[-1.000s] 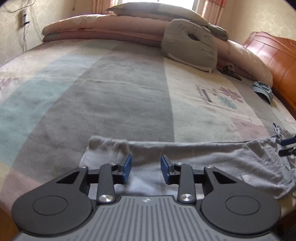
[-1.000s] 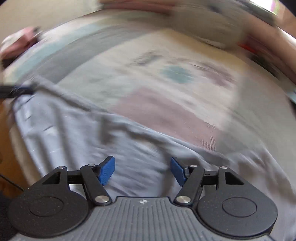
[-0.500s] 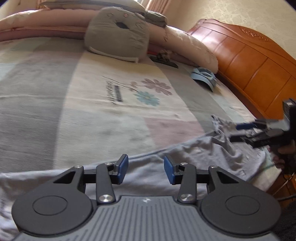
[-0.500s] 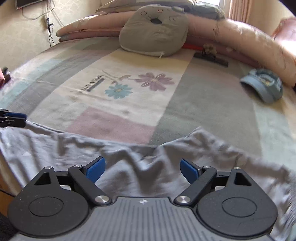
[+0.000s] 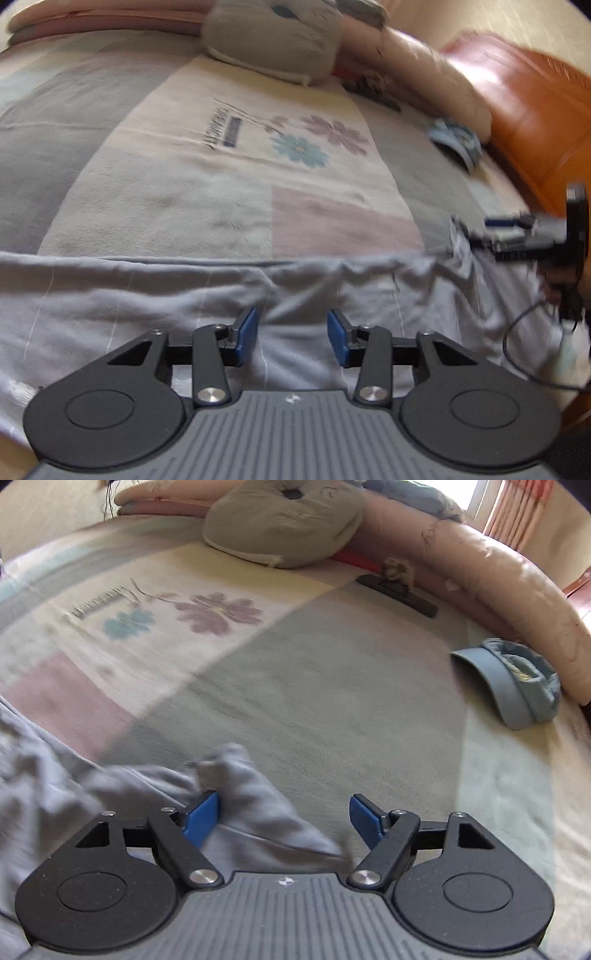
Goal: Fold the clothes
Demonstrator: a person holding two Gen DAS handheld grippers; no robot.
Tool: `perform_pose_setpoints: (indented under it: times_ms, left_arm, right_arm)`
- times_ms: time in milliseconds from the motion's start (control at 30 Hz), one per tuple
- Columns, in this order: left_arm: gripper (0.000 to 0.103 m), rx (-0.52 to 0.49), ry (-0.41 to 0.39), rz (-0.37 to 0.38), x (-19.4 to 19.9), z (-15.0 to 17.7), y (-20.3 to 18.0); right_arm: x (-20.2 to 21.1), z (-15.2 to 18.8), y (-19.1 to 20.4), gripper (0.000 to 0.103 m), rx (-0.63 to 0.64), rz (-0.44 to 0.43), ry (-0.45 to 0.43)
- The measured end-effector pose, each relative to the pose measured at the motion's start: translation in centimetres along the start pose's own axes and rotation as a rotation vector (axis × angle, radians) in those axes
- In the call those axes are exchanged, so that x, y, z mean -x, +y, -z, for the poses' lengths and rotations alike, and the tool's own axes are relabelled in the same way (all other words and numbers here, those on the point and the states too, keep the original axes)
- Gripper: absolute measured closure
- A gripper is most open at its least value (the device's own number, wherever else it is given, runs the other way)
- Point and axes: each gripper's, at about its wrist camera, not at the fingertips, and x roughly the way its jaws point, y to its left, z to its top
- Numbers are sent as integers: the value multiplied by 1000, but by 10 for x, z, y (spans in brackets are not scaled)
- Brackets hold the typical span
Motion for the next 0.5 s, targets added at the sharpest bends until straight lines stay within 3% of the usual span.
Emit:
perform_pose_setpoints:
  times_ms: [67, 167, 267, 400, 433, 500]
  left_arm:
    - [59, 42, -10, -31, 1, -4, 3]
    - [62, -2, -9, -77, 3, -10, -13]
    - [61, -51, -25, -25, 6, -15, -32]
    - [59, -96, 29, 51, -8, -15, -49]
    - [59, -97, 53, 48, -14, -15, -49]
    - [59, -112, 43, -35, -20, -12, -44]
  right_arm:
    - [0, 6, -18, 11, -26, 25, -15]
    - [7, 9, -31, 12, -75, 6, -16]
    - [28, 3, -10, 13, -13, -43, -56]
    - [39, -9, 29, 12, 25, -213, -90]
    - [33, -9, 38, 12, 55, -199, -81]
    - [21, -9, 55, 12, 115, -171, -62]
